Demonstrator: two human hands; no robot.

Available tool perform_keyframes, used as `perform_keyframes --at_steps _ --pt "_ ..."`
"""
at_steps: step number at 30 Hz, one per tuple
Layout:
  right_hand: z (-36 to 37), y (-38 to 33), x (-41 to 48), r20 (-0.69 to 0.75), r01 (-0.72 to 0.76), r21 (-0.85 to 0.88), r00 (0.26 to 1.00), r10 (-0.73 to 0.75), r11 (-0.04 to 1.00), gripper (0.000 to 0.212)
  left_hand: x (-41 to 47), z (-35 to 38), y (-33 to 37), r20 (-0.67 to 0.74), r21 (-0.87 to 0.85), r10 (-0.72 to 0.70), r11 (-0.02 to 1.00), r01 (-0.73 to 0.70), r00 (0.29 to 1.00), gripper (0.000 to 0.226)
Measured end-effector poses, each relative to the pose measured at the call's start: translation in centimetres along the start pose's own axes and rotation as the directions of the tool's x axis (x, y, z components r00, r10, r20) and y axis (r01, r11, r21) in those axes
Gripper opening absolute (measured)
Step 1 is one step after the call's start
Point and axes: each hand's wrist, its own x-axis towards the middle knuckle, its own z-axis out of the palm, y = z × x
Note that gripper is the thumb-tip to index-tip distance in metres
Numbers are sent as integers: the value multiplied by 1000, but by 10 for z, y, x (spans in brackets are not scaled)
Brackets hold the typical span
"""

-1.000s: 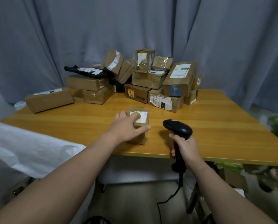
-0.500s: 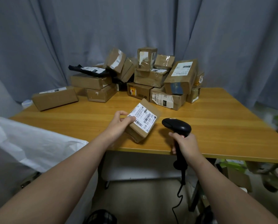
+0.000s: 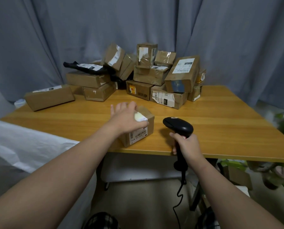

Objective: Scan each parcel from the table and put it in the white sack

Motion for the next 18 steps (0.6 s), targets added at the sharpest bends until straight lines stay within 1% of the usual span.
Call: perform_keyframes --at_steps 2,4,5,6,7,8,9,10,11,12,13,14,15,18 --pt "0 -1 0 -1 -4 7 1000 4 1000 15 14 -3 13 83 53 13 998 -18 996 80" --pt "0 -1 0 -8 -5 14 1000 5 1000 17 24 -3 18 177 26 -10 1000 6 984 86" --pt "0 0 0 -13 -3 18 1000 3 1000 18 28 -3 18 185 -11 -20 1000 23 983 85" --pt "-1 0 0 -17 -3 21 1000 3 1000 18 29 -3 18 155 -77 -30 996 42 987 83" --pt "-1 1 1 -21 -4 23 1000 4 1000 19 29 -4 18 86 -205 -27 978 44 996 81" --pt "-2 1 1 -26 -6 31 1000 6 1000 20 29 -3 18 -2 -383 -30 923 27 1000 79" --pt "-2 1 1 -31 -8 40 999 9 999 20 27 -1 17 -80 -574 -56 819 0 995 80" --pt "-2 1 2 -34 -12 46 999 13 999 21 23 2 14 -125 -739 -100 674 -26 987 85" --pt "-1 0 1 -36 -15 48 999 16 999 21 17 7 9 -131 -852 -137 522 -40 982 93" --pt "-1 -1 1 -37 -15 47 999 16 999 21 9 14 3 -114 -904 -152 426 -39 982 100" --pt "0 -1 1 -40 -11 45 999 13 999 21 -1 22 -4 -83 -915 -145 402 -18 986 103" --pt "0 -1 0 -44 -7 38 999 9 999 20 -13 30 -10 -56 -904 -132 428 6 990 101" --pt "0 -1 0 -47 -3 28 999 4 1000 19 -23 39 -17 -30 -879 -130 475 36 991 97" --pt "0 -1 -2 -43 1 -5 999 -1 1000 17 -36 58 -32 -12 -792 -181 602 101 983 93"
